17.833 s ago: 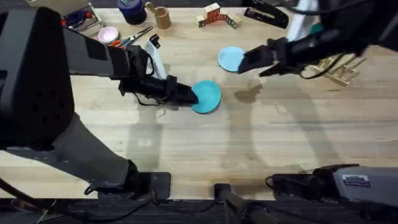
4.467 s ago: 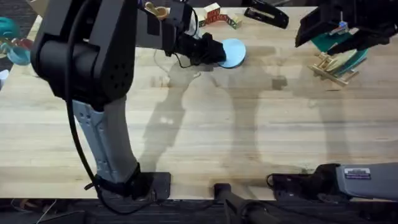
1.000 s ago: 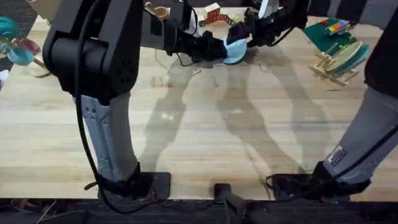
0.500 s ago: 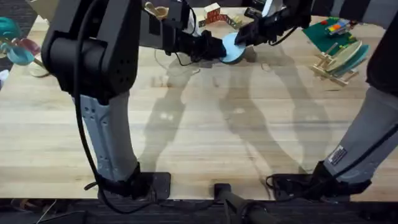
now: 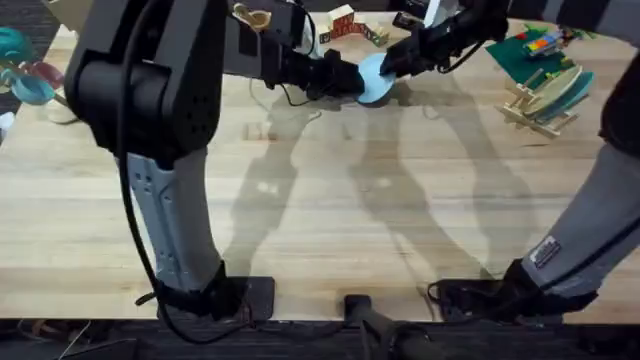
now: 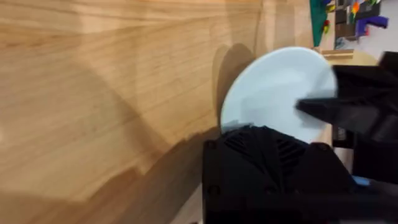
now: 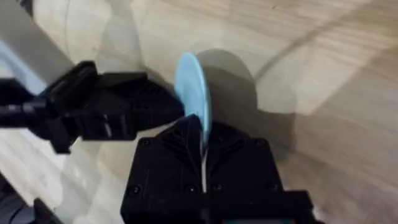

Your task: Pick up the plates from the table one by one and place each into a slot on the dish rack.

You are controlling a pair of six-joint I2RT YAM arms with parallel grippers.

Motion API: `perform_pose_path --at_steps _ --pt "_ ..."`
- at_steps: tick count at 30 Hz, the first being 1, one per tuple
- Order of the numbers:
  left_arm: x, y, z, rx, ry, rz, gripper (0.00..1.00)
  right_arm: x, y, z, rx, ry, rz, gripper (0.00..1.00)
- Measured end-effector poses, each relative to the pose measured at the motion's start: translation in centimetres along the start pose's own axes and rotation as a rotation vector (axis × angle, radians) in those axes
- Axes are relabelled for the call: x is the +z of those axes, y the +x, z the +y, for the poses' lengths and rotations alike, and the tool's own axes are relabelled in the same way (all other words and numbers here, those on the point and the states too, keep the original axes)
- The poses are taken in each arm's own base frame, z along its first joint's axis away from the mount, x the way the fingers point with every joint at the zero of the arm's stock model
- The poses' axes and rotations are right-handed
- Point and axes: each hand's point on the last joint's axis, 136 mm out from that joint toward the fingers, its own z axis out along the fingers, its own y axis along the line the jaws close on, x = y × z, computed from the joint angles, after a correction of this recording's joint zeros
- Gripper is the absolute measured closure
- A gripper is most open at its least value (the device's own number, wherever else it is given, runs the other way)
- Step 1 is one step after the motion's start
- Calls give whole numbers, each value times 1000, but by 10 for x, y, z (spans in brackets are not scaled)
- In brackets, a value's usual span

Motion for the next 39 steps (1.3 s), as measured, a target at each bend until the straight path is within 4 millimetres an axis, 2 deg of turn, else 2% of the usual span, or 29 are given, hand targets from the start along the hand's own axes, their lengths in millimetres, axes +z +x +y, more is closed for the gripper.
perform_pose_path --at_steps 4,8,15,21,29,33,39 --pt "-8 9 1 7 -68 20 962 -20 5 13 -24 18 11 971" --pt "-28 14 -11 44 -139 27 962 -51 10 26 -40 29 6 970" --pt "-93 20 -57 186 -262 1 963 -116 22 59 -90 62 -37 970" --pt "-153 36 -97 340 -348 -28 963 -169 44 72 -115 174 -72 971" --pt "-213 71 -126 515 -440 -27 963 -232 84 69 -116 387 -94 971" --pt "-234 87 -127 572 -503 -9 962 -250 98 61 -92 481 -94 971" --pt "-264 95 -125 620 -619 -41 962 -268 110 52 -30 576 -105 971"
